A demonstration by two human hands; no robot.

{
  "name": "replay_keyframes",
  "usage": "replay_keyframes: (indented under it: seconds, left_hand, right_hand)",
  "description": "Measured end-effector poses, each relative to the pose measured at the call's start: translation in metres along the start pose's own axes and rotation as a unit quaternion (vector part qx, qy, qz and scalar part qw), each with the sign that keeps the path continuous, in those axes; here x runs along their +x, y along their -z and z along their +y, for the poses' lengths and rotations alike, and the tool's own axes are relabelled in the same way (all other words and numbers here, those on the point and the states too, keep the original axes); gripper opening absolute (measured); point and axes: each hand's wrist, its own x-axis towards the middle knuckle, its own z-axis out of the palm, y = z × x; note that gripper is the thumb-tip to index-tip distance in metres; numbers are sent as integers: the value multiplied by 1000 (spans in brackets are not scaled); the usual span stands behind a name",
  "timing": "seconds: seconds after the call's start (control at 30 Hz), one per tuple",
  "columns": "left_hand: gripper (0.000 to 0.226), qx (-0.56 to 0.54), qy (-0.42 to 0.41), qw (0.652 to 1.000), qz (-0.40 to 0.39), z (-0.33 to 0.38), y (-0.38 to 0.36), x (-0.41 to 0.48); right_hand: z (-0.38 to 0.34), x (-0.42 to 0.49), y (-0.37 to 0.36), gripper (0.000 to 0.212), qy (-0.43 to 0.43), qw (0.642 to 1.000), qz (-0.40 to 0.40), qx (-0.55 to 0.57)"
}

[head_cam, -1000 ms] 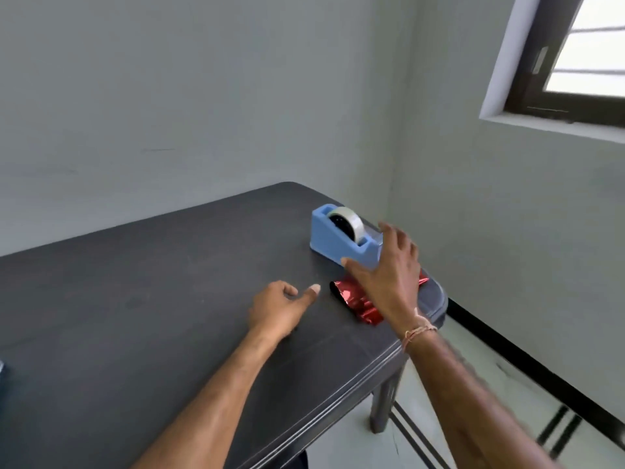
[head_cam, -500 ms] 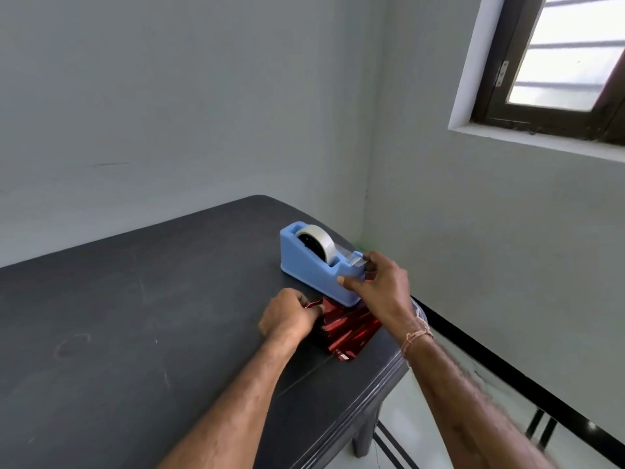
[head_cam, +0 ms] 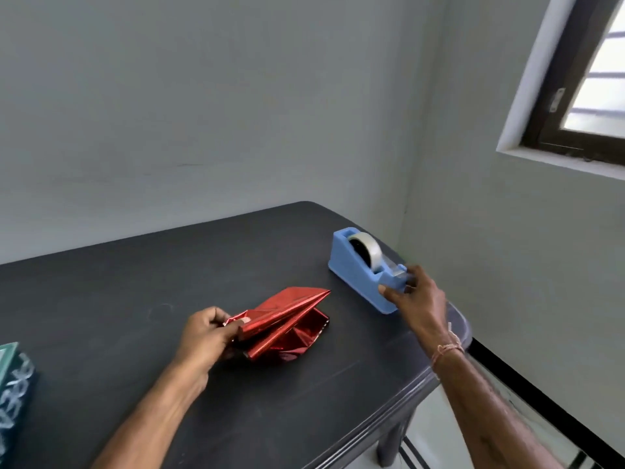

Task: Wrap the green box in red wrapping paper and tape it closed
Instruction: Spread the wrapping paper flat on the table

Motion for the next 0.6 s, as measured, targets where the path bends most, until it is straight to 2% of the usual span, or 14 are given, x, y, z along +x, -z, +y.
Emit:
replay_keyframes:
  seconds: [0.07,0.13,0.17,0.2,0.23,0.3,0.37,0.47,0.6]
  left_hand:
    - [24,-32,2,999,12,-2,18,-11]
    - [23,-44,-12,999,22,-6,31,-16]
    - [23,-41,-23,998,30,-7,38,-18]
    - [21,-36,-33,998,35,-7,44,-20]
    - [19,-35,-40,998,37,-6,51,-22]
    - [15,-48,-44,997,40,-5,69,-25]
    - [12,-58,-25,997,38,-4,91,-28]
    - [11,-62,24,997,38,-7,122,-30]
    - [4,-84,95,991,51,-14,148,-29]
  right_hand:
    - [-15,-22,-11,94,38,997,47,-38]
    - [-38,-54,-22,91,166,976,128,-61]
    - [-53,-70,-29,82,245,959,133,-53]
    - [-67,-84,-38,73,316,944,91,-32]
    - [-79,-95,-47,66,362,932,8,-8]
    - [-98,-113,-70,63,379,904,-197,7]
    - [-109,-121,-93,64,382,869,-312,-45]
    - [-119,-128,-120,60,388,841,-371,-71]
    - [-137,-140,-143,17,340,863,-375,5]
